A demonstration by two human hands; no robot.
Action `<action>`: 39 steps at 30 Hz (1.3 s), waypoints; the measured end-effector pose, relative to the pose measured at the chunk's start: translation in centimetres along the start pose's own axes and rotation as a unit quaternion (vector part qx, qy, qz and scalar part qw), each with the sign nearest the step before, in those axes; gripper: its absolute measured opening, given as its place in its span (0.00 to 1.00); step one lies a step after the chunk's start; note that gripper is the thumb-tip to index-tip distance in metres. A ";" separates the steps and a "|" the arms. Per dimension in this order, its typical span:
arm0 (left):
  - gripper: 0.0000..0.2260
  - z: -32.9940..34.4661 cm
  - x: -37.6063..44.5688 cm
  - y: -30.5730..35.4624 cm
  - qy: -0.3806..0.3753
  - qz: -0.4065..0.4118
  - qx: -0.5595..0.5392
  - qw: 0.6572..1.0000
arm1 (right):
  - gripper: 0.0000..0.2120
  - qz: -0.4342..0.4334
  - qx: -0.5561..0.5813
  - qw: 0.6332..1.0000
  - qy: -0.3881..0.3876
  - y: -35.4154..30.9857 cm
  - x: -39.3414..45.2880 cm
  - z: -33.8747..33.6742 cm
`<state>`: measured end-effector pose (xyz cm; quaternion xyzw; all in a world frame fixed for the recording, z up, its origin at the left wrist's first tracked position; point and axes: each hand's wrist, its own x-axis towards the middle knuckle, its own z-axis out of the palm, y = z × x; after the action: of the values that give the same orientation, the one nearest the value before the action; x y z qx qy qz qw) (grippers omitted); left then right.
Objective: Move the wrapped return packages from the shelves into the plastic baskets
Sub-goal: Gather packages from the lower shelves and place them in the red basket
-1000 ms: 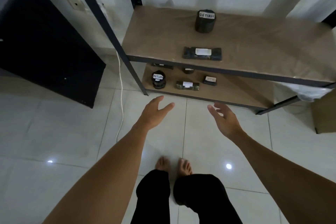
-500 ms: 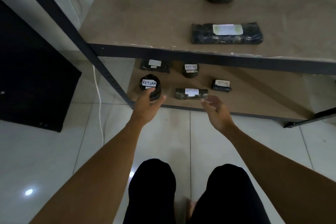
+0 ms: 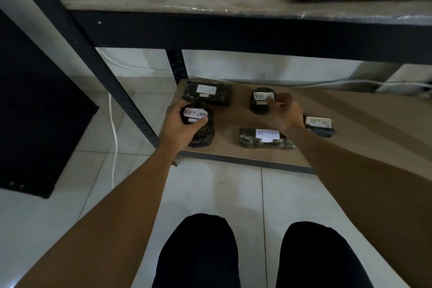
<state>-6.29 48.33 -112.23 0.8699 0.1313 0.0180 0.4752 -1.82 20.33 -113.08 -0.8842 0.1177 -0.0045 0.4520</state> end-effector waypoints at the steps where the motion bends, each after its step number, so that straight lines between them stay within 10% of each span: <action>1: 0.25 0.2 0.0 -0.3 -0.006 0.002 -0.009 1.000 | 0.23 0.006 -0.005 1.000 0.005 0.2 0.6 0.5; 15: 0.33 1.2 1.4 -3.0 -0.058 -0.171 -0.106 0.978 | 0.31 0.106 -0.038 0.993 0.028 2.7 6.4 3.2; 24: 0.26 1.2 -0.2 -1.6 -0.106 -0.111 -0.086 0.984 | 0.28 0.067 -0.012 0.997 0.039 1.2 4.9 3.7; 33: 0.42 1.3 -0.7 -2.0 -0.109 -0.159 -0.158 0.968 | 0.35 0.071 0.071 0.994 -0.031 1.5 4.3 2.4; 39: 0.24 0.5 -2.6 -0.9 -0.141 -0.189 -0.201 0.951 | 0.21 0.050 0.114 0.984 -0.127 0.7 3.1 1.2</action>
<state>-8.92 47.72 -113.00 0.7092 0.2184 -0.1688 0.6487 1.20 20.26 -114.64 -0.8135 0.1015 0.1173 0.5605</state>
